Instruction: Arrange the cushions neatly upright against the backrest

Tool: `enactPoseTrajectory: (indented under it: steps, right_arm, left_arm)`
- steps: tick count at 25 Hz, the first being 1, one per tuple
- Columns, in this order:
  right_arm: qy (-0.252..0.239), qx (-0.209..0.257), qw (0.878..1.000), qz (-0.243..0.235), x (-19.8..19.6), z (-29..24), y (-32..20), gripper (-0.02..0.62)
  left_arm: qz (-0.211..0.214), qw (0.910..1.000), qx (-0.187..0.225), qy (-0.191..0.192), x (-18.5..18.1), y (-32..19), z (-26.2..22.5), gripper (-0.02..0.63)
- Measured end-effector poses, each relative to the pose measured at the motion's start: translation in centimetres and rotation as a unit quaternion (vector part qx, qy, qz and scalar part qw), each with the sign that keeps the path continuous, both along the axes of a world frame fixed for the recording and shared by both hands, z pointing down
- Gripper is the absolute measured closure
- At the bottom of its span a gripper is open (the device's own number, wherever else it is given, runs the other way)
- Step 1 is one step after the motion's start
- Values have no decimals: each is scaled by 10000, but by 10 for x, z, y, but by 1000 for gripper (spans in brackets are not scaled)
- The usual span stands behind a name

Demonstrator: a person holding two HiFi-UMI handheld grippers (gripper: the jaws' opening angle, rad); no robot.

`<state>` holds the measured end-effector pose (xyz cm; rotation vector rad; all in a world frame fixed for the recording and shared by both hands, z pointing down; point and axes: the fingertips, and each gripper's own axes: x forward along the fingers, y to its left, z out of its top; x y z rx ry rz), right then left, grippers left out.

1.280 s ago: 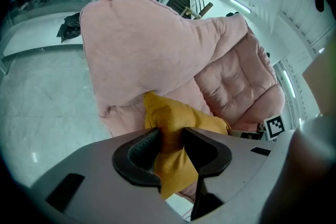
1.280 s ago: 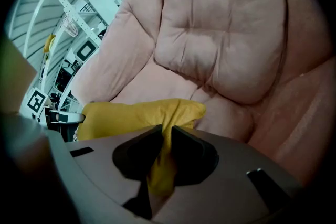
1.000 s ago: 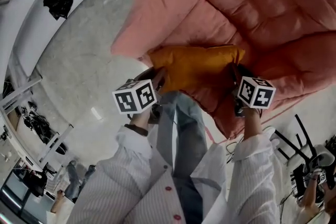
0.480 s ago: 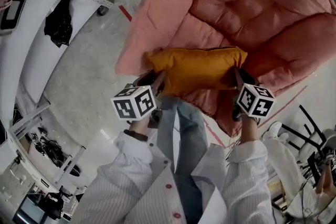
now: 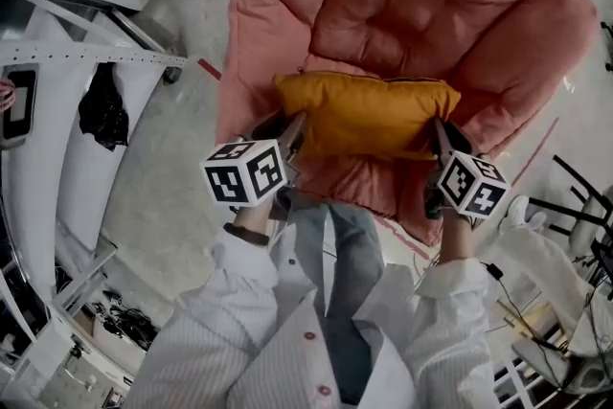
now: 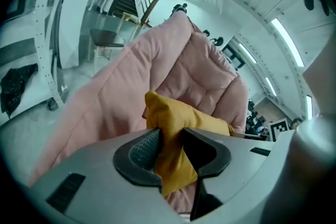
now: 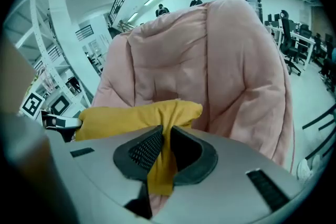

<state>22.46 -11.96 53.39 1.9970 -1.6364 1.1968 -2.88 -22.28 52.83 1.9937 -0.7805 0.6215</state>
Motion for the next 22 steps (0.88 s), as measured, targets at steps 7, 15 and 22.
enactPoseTrajectory:
  steps: [7,15,22]
  right_arm:
    - [28,155,9974,704,31,-4,-9,540]
    - [-68,289,9923,1204,51,11,-11,540]
    - [-46,406,9912,1261,66,26,-15,540]
  left_arm:
    - [606,9980,169,33,46,-42,-4,465]
    - [947,9951,293,64,80,-67,6,463]
    - [1047,9941,264,140,96,-78,27,462]
